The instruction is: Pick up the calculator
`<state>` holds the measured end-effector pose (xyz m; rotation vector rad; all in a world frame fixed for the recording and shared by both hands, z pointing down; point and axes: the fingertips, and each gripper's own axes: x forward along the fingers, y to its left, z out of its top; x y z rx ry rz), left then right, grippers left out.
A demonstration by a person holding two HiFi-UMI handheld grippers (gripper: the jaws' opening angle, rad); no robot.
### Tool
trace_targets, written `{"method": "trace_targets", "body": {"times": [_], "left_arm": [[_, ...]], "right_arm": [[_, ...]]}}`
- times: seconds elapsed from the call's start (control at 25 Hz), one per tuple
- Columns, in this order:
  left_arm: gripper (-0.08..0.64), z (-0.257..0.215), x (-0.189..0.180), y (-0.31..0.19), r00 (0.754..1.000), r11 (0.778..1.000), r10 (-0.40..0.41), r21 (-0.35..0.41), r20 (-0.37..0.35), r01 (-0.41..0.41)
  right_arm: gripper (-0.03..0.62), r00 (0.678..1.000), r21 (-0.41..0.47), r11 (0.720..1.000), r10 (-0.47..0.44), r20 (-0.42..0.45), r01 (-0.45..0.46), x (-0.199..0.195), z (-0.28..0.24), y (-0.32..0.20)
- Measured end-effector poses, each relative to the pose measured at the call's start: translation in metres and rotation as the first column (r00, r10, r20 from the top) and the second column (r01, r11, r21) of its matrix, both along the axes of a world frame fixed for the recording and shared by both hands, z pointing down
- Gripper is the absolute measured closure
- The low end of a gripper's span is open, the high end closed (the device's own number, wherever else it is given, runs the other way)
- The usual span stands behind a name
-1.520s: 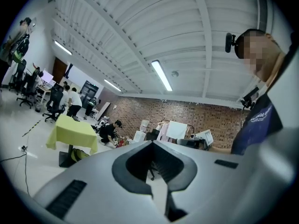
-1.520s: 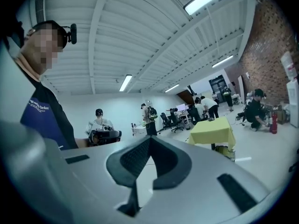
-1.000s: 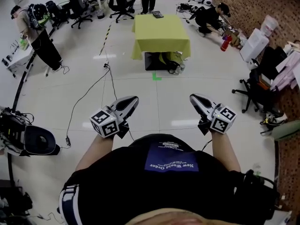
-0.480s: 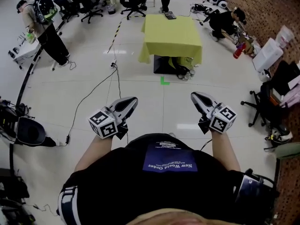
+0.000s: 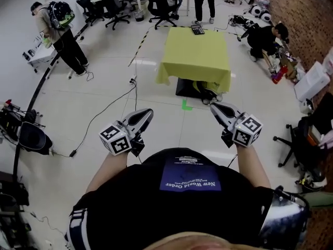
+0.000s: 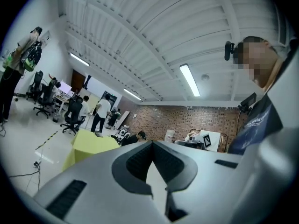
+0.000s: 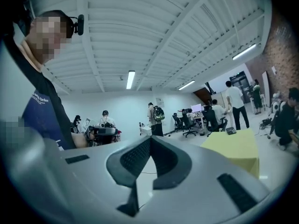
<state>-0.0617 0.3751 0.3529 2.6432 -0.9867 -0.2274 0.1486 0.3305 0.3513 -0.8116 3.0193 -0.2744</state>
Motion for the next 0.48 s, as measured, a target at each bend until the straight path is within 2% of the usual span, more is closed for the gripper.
{"method": "trace_targets", "body": {"times": [0.12, 0.28, 0.48], "left_arm": [[0.554, -0.001, 0.016, -0.022, 1.000, 1.000, 0.001, -0.010, 0.012, -0.001], [0.554, 0.009, 0.019, -0.054, 1.000, 0.999, 0.002, -0.035, 0.006, -0.001], [0.554, 0.017, 0.016, -0.106, 0.998, 0.998, 0.058, -0.038, -0.025, -0.058]], "right_arm": [[0.605, 1.000, -0.009, 1.000, -0.007, 0.007, 0.007, 0.013, 0.002, -0.027], [0.606, 1.000, -0.035, 0.999, -0.005, 0.011, 0.006, 0.017, 0.015, -0.056], [0.606, 1.000, -0.050, 0.998, 0.030, -0.007, -0.030, 0.007, 0.019, -0.098]]}}
